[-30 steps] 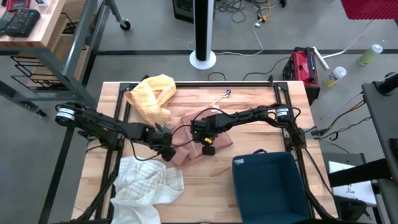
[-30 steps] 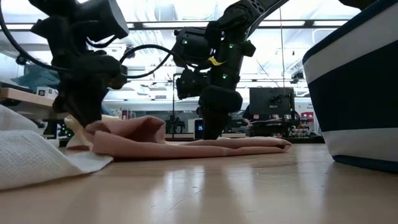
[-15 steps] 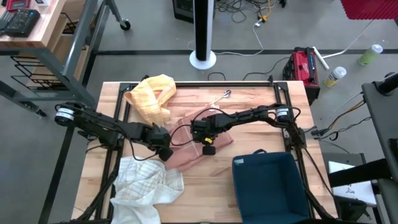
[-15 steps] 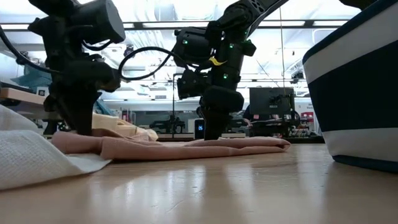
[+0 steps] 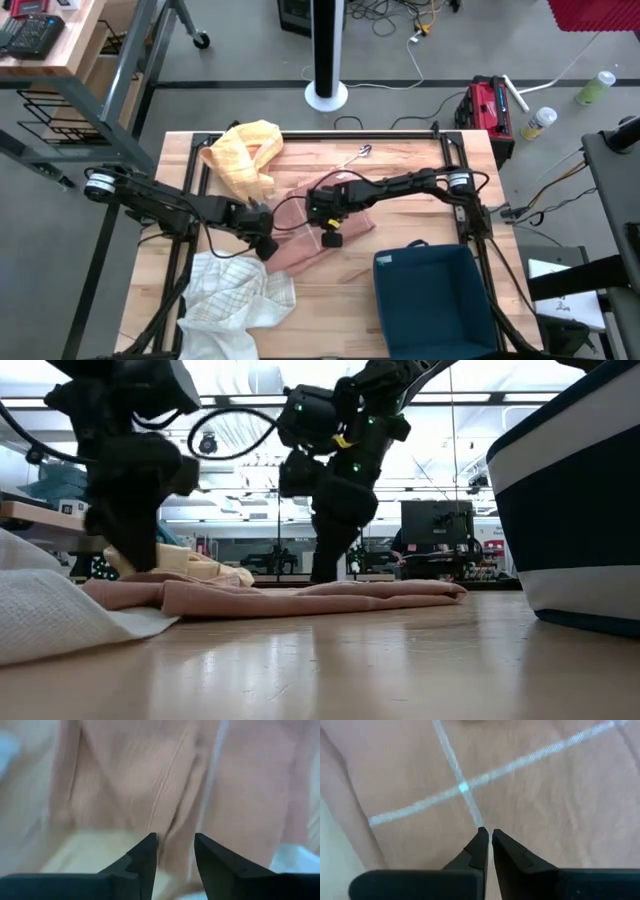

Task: Fold towel
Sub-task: Fold the brown towel

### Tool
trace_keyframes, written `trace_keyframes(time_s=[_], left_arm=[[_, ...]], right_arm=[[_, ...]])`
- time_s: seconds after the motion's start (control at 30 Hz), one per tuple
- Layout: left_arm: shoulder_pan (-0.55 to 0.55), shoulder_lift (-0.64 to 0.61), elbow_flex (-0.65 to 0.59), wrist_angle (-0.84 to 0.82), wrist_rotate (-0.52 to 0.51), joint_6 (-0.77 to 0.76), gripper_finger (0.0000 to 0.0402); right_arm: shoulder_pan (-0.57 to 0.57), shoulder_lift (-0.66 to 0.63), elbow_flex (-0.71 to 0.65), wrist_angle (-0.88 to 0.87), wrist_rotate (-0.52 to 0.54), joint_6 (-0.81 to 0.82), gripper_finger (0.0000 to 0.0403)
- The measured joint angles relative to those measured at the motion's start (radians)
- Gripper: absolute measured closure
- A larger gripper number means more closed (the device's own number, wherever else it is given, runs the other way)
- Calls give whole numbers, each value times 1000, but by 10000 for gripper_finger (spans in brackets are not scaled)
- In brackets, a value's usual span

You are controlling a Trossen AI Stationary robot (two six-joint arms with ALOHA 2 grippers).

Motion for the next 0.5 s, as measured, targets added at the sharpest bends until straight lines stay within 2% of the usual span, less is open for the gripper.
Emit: trace_keyframes(time_s=[0.13, 0.33, 0.5], left_arm=[[-1, 15, 0, 79, -109, 118, 274], [-19, 69, 0, 96, -148, 384, 270], [-38, 88, -1, 89, -252, 436, 251]], right_arm=[[4, -22, 0, 19, -16, -82, 383], [9, -22, -2, -31, -154, -150, 382], [10, -22, -5, -65, -159, -110, 367]])
